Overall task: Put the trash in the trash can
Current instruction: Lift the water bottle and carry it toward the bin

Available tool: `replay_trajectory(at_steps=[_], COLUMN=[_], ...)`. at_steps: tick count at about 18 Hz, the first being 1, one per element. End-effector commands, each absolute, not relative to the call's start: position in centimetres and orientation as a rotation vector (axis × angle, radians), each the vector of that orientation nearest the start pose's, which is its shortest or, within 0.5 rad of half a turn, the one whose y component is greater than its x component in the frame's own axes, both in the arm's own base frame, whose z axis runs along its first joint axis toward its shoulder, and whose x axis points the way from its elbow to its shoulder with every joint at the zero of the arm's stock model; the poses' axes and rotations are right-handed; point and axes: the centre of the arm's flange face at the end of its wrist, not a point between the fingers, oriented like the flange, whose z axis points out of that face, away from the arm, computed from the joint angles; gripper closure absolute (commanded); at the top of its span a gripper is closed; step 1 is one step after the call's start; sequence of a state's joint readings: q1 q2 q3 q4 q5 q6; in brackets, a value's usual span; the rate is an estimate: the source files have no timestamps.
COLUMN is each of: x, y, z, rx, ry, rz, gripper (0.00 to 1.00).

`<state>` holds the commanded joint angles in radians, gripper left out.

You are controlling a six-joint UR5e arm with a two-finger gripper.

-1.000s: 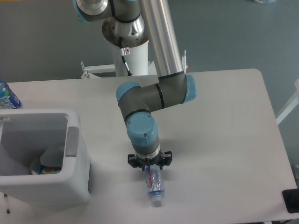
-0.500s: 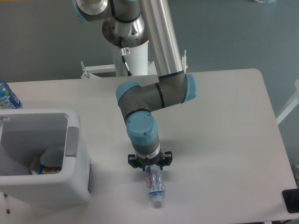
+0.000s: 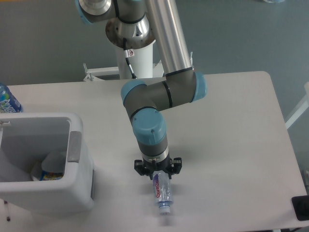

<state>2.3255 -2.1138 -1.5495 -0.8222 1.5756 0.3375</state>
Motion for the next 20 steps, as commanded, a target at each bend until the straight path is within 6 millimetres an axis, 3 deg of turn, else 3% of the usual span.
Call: replay_trajectory(at_steps=[4,12,15,20], x=[-37.5,-38.2,-39.1,-41.3], y=[59.8,59.8,58.5,56.2], z=[28.4,42.6,47.1,52.2], rx=[-2.803,-2.580,-2.496,-2.336], ry=[-0.588,-0.538,-0.551,-0.530], rz=[0.161,0.305,0.360,0.274], gripper=[0.41,0.41,0.41,0.41])
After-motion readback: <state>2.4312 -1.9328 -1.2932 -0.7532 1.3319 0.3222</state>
